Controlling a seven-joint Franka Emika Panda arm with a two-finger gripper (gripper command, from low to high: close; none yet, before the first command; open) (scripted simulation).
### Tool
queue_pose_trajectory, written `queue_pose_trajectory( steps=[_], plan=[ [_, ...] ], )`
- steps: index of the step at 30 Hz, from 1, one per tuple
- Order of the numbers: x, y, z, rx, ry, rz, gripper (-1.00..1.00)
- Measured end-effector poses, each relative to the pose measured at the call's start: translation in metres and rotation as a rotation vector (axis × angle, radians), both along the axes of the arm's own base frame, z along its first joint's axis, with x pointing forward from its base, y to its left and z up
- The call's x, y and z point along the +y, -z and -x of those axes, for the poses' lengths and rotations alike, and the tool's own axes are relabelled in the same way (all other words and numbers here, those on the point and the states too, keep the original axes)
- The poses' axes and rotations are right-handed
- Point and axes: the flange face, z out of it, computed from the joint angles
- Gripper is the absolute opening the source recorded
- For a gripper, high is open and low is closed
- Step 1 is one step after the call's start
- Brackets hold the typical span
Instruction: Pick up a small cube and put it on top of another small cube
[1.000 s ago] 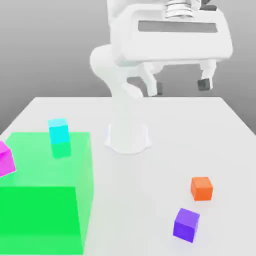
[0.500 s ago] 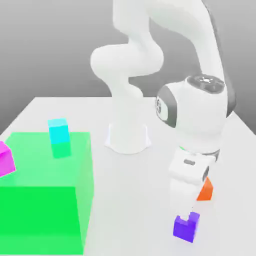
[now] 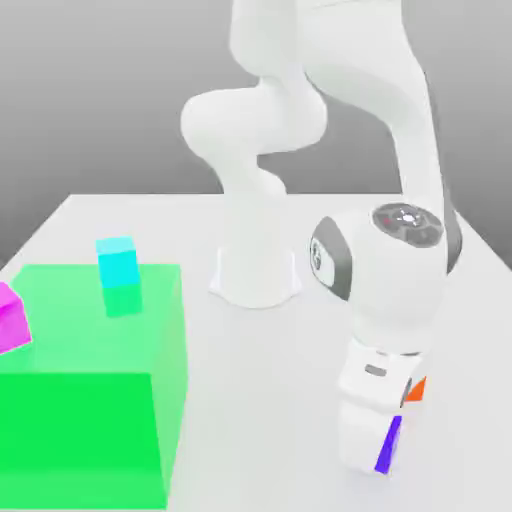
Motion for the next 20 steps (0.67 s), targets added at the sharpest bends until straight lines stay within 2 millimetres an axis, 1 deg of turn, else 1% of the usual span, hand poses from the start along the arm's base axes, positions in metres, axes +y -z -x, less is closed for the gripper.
queue_pose_trajectory(
  steps=[1, 3, 5, 7, 10, 12, 17, 18, 20],
  plan=[
    [0.005, -0.009, 0.006, 0.002, -0.014, -0.003, -1.00],
    [0.021, -0.022, 0.028, 0.007, -0.068, -0.010, -1.00],
    [0.045, -0.034, 0.057, 0.010, -0.151, -0.013, -1.00],
    [0.061, -0.044, 0.085, 0.010, -0.225, -0.013, -1.00],
    [0.069, -0.057, 0.122, 0.005, -0.303, -0.005, -1.00],
    [0.072, -0.050, 0.132, 0.002, -0.327, -0.002, -1.00],
    [0.072, -0.006, 0.135, 0.001, -0.335, 0.000, -1.00],
    [0.072, 0.002, 0.136, 0.001, -0.335, 0.000, 1.00],
    [0.072, 0.002, 0.136, 0.001, -0.335, 0.000, 1.00]
  ],
)
